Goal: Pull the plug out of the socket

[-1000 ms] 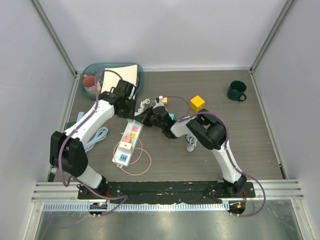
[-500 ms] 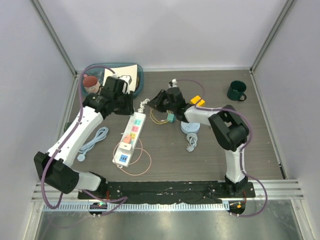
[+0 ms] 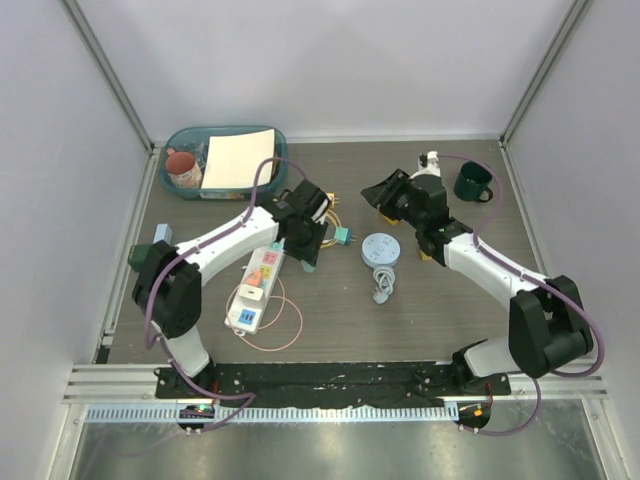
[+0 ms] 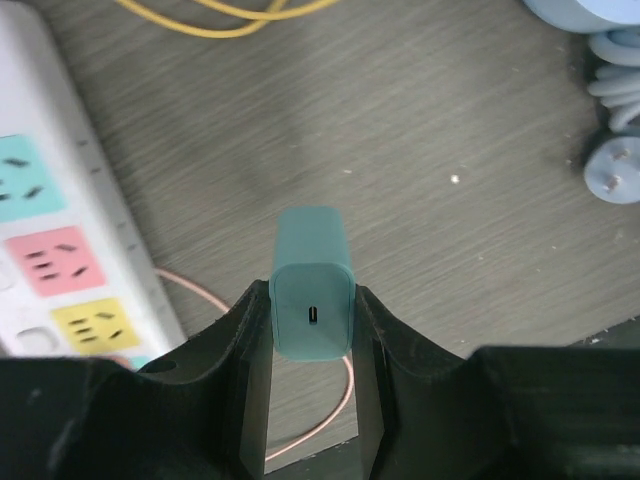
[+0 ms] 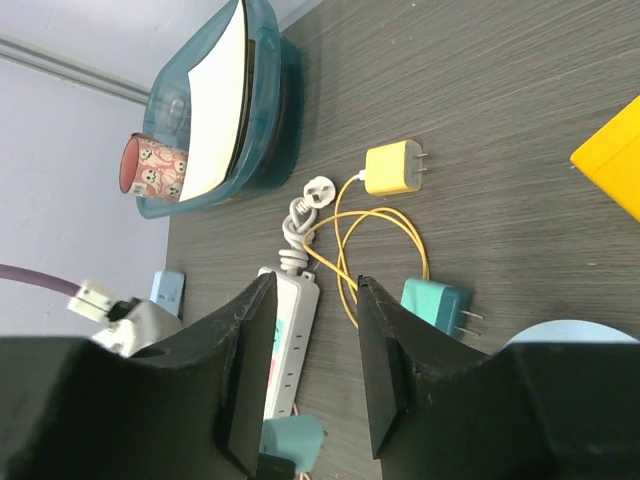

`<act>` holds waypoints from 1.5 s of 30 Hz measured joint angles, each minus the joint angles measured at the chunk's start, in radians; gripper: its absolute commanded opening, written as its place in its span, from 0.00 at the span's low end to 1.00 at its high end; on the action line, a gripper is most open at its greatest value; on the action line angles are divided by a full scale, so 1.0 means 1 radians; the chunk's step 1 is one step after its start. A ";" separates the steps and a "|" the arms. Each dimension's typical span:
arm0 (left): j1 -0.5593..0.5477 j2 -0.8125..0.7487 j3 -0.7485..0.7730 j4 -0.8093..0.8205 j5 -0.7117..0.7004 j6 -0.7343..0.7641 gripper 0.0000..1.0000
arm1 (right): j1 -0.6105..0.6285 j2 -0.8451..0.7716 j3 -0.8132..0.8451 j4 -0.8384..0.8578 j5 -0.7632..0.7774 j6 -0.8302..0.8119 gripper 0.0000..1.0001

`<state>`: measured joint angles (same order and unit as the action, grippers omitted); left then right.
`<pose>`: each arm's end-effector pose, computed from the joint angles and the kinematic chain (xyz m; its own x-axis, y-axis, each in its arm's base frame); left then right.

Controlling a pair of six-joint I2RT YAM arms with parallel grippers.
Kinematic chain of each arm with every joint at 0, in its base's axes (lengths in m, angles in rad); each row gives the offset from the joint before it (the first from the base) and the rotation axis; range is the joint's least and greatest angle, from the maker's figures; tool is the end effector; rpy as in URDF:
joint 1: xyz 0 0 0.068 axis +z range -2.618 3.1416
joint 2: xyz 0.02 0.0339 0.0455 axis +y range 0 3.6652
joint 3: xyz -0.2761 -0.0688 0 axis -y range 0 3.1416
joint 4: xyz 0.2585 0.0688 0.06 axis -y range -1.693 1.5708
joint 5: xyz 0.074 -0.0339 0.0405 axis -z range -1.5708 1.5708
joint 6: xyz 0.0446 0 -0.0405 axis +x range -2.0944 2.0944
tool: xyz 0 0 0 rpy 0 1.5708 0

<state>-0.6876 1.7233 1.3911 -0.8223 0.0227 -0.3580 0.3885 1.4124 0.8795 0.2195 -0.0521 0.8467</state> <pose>0.2882 -0.2380 0.2504 -0.8868 0.2750 -0.3715 0.3533 0.9215 -0.1611 0.3160 0.1318 0.2700 -0.5067 0.6009 -0.6182 -0.0672 0.6873 0.7232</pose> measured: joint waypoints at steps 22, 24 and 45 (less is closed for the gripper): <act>-0.080 0.181 0.150 0.086 0.103 -0.016 0.26 | -0.011 -0.032 -0.059 -0.072 0.030 -0.076 0.46; -0.080 0.188 0.169 0.087 0.101 -0.015 0.26 | -0.011 -0.032 -0.059 -0.073 0.030 -0.079 0.46; -0.077 0.201 0.204 -0.013 -0.014 0.008 0.69 | -0.005 -0.047 -0.069 -0.082 0.046 -0.083 0.45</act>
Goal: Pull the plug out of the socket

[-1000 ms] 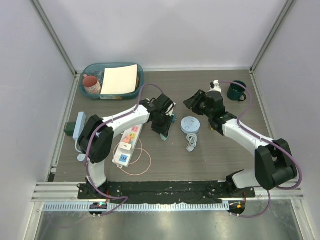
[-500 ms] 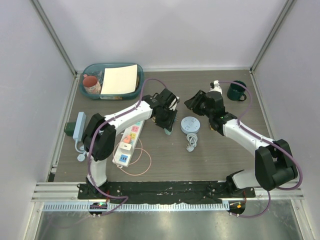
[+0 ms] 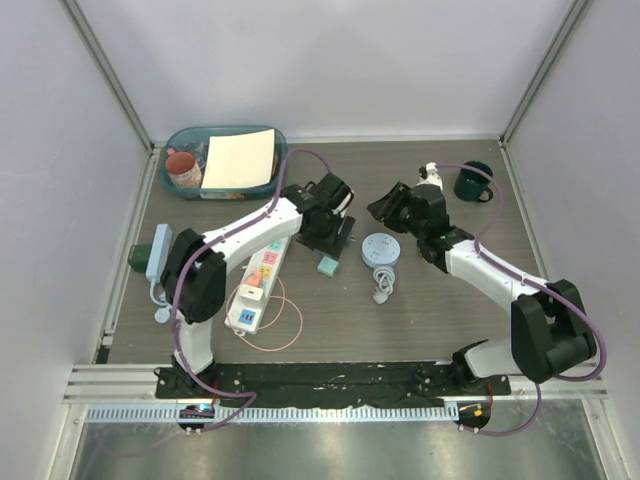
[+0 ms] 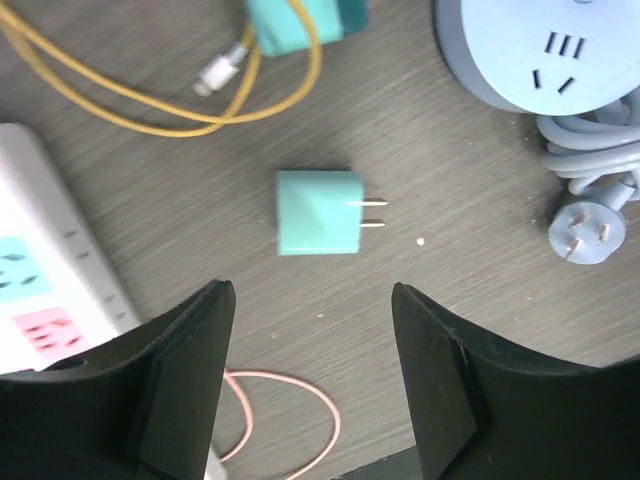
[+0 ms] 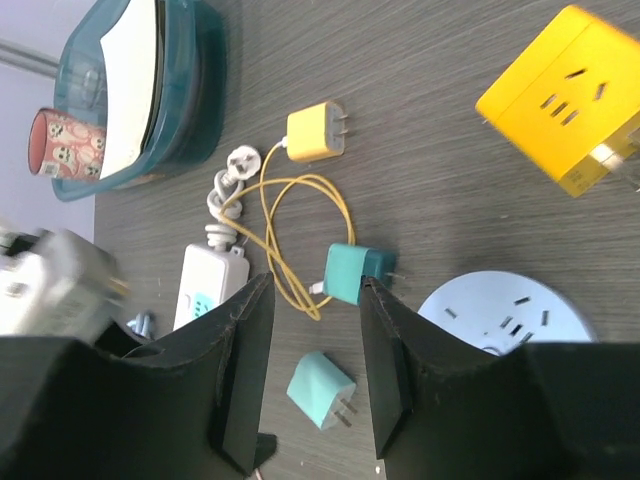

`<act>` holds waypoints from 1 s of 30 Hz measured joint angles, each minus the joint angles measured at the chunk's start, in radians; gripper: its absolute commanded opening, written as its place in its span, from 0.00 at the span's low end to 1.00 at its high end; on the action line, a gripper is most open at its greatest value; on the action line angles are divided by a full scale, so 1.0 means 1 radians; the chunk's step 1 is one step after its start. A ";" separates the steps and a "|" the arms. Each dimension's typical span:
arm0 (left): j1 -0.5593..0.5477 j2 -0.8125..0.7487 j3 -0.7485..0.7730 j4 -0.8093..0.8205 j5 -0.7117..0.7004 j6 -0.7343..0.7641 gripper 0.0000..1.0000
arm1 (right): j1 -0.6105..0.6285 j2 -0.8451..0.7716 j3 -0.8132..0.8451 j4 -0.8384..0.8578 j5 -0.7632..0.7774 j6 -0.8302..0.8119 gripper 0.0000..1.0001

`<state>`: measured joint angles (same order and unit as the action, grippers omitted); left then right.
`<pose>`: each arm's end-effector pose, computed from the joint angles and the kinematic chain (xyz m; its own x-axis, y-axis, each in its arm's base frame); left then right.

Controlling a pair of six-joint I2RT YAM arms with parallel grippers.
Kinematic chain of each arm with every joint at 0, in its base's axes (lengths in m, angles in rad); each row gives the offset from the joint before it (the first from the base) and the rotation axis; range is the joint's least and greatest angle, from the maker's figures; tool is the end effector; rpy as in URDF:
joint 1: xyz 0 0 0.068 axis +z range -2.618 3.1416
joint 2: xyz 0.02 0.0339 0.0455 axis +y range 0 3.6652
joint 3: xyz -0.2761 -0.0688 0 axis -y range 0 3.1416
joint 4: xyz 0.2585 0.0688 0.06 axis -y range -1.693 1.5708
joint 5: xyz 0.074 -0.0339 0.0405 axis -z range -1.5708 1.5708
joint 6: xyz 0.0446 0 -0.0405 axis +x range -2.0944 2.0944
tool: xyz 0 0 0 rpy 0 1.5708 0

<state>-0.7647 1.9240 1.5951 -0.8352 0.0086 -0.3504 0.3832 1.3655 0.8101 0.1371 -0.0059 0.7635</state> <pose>0.3075 -0.2955 0.2369 -0.8610 0.3503 -0.3688 0.4250 0.8938 -0.1432 0.2998 0.1211 0.2503 -0.5342 0.5302 -0.6585 -0.0132 0.7736 0.6336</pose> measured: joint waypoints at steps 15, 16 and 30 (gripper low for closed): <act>0.193 -0.578 -0.240 -0.241 -0.297 0.048 0.69 | 0.377 0.427 0.224 0.201 -0.116 0.146 0.32; 0.192 -0.578 -0.267 -0.252 -0.296 0.048 0.69 | 0.390 0.469 0.256 0.206 -0.124 0.153 0.31; 0.198 -0.430 -0.410 -0.192 -0.194 0.045 0.63 | 0.450 0.750 0.435 0.290 -0.201 0.214 0.17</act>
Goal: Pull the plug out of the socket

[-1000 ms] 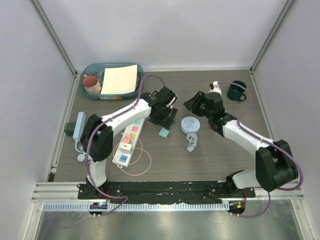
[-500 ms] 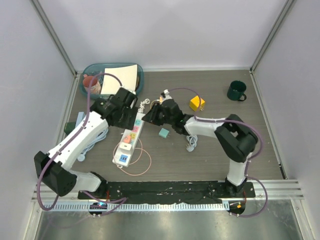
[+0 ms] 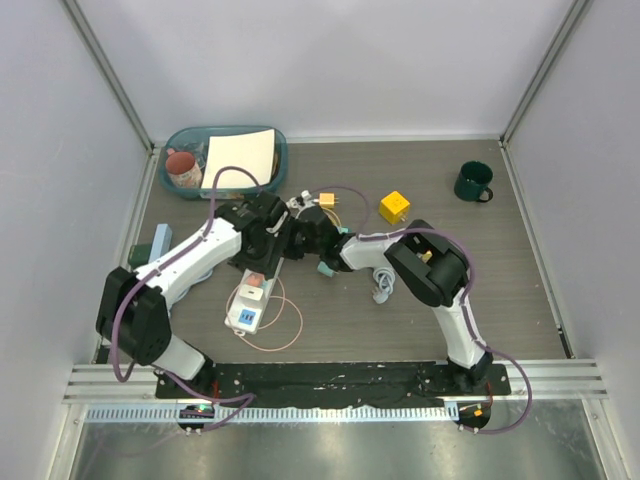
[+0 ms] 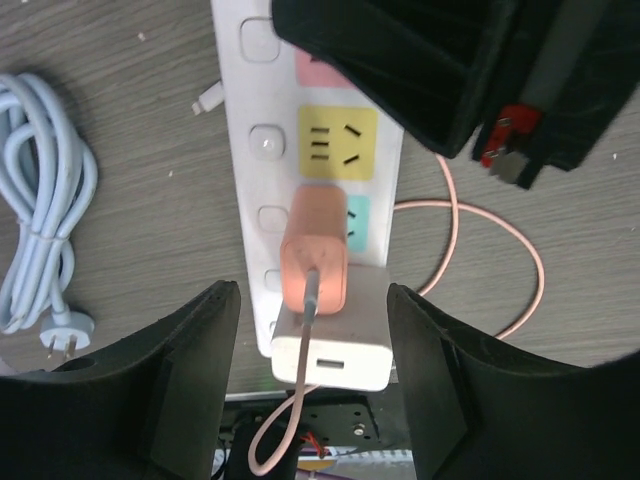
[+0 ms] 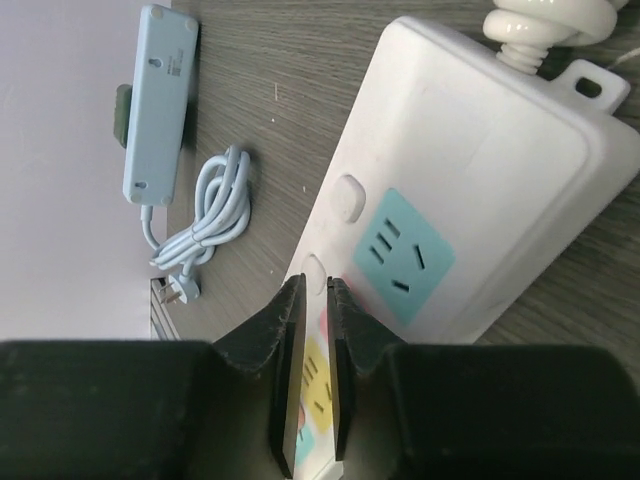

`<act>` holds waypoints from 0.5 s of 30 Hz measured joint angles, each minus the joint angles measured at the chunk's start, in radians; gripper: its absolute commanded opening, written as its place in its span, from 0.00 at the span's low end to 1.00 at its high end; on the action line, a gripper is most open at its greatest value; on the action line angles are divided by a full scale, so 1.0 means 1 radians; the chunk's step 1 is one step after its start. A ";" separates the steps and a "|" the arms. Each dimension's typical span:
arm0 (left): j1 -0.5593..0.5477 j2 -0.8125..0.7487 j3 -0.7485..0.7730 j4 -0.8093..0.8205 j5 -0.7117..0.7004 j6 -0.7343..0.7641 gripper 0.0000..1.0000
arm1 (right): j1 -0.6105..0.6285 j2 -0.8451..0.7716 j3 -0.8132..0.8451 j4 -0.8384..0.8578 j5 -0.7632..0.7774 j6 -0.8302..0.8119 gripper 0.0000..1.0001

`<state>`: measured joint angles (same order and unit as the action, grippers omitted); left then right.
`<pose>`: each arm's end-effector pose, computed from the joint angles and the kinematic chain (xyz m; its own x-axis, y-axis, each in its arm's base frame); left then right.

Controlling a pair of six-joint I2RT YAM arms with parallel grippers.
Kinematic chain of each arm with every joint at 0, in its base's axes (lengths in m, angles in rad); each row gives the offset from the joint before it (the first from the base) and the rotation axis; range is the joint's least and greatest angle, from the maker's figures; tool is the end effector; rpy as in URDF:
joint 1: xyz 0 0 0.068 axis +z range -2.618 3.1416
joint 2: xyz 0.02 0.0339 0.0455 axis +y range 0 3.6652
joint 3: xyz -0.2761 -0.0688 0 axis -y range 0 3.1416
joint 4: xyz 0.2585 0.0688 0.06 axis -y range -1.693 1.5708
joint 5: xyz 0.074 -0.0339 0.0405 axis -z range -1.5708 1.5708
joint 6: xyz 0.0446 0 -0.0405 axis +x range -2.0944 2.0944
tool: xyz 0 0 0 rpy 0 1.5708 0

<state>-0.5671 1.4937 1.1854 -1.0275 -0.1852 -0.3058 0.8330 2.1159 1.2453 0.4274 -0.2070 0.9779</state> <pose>0.2496 -0.1492 0.2529 -0.9303 0.2417 -0.2759 0.2221 0.9698 0.1007 0.3174 0.3627 0.1401 -0.8653 0.2547 -0.4317 -0.2352 0.5542 0.7984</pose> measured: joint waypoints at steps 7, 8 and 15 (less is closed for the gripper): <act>0.000 0.048 -0.030 0.071 0.020 -0.001 0.59 | -0.004 0.106 0.052 0.119 -0.077 0.043 0.10; 0.000 0.048 -0.042 0.077 0.021 -0.002 0.57 | -0.004 0.117 0.053 0.142 -0.085 0.052 0.10; 0.000 0.049 -0.087 0.093 0.010 -0.002 0.49 | -0.004 0.154 0.053 0.227 -0.106 0.106 0.08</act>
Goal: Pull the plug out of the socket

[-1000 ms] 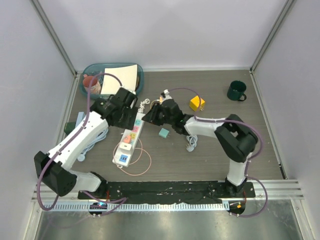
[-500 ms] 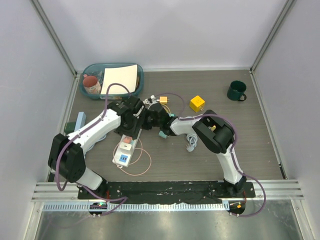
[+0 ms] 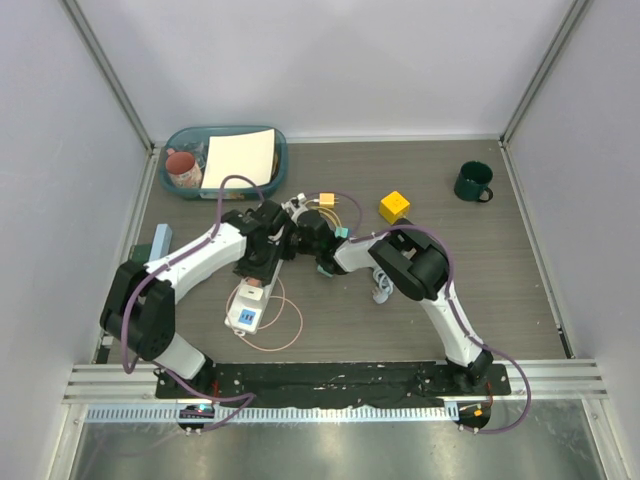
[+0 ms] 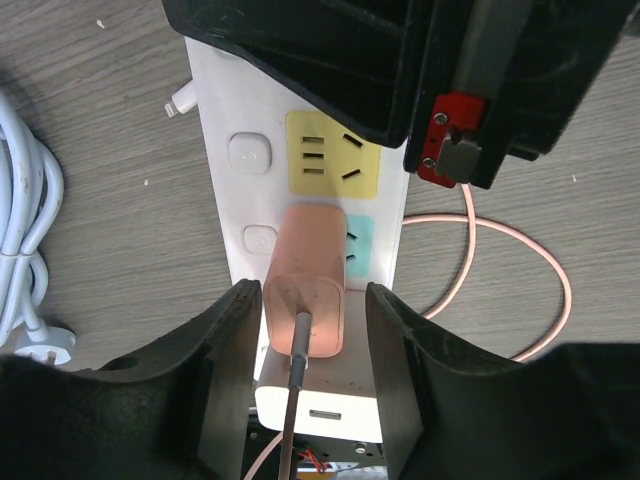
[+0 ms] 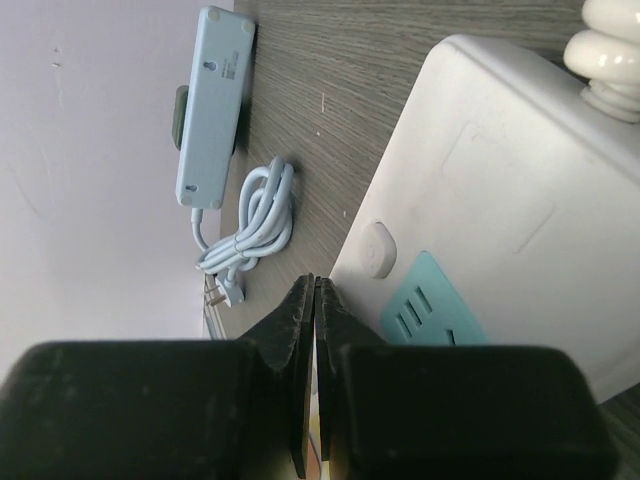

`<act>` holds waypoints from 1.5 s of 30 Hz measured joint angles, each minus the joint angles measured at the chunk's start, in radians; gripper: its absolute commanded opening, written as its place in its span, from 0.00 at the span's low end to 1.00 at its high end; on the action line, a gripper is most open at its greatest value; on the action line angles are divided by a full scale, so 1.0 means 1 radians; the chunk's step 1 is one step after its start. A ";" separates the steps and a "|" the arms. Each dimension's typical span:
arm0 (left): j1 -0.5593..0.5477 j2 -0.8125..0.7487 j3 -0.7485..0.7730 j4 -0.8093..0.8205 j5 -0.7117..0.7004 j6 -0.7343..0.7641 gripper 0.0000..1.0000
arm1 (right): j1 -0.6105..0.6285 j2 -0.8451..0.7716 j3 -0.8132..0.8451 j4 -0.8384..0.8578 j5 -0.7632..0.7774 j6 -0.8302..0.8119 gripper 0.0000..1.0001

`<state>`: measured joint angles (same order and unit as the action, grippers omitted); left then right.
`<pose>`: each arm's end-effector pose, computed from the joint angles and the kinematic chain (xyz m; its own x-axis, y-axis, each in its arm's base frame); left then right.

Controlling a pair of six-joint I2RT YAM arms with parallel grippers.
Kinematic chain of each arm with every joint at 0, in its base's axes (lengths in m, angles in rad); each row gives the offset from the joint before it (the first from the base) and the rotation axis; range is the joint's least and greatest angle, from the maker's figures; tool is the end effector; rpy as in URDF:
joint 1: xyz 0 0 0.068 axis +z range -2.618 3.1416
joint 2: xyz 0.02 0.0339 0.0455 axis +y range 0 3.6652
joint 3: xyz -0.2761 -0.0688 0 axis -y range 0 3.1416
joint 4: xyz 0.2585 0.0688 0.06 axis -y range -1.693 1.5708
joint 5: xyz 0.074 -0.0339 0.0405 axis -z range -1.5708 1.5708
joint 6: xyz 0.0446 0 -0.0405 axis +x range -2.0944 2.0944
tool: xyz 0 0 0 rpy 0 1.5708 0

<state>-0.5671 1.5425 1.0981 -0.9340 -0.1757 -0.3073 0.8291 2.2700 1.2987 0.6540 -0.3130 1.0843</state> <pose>0.2521 -0.1513 0.2168 -0.9406 0.2459 -0.2341 0.2268 0.9682 0.1057 0.3302 0.3807 0.1089 -0.8933 0.2699 -0.3593 -0.2341 0.4030 0.8848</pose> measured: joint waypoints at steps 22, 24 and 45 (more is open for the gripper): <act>0.000 0.024 0.006 0.007 -0.012 0.000 0.00 | 0.000 0.017 -0.039 0.089 0.033 0.033 0.06; 0.000 0.025 0.011 0.001 -0.014 0.000 0.00 | 0.000 0.017 -0.039 0.085 0.040 0.032 0.06; 0.106 -0.062 0.129 -0.021 0.091 0.000 0.00 | 0.003 0.003 -0.003 0.000 0.112 -0.058 0.05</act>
<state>-0.4614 1.4803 1.2274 -0.9550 -0.0845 -0.3069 0.8318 2.2726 1.2961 0.6544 -0.2012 1.0260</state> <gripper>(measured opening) 0.354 0.053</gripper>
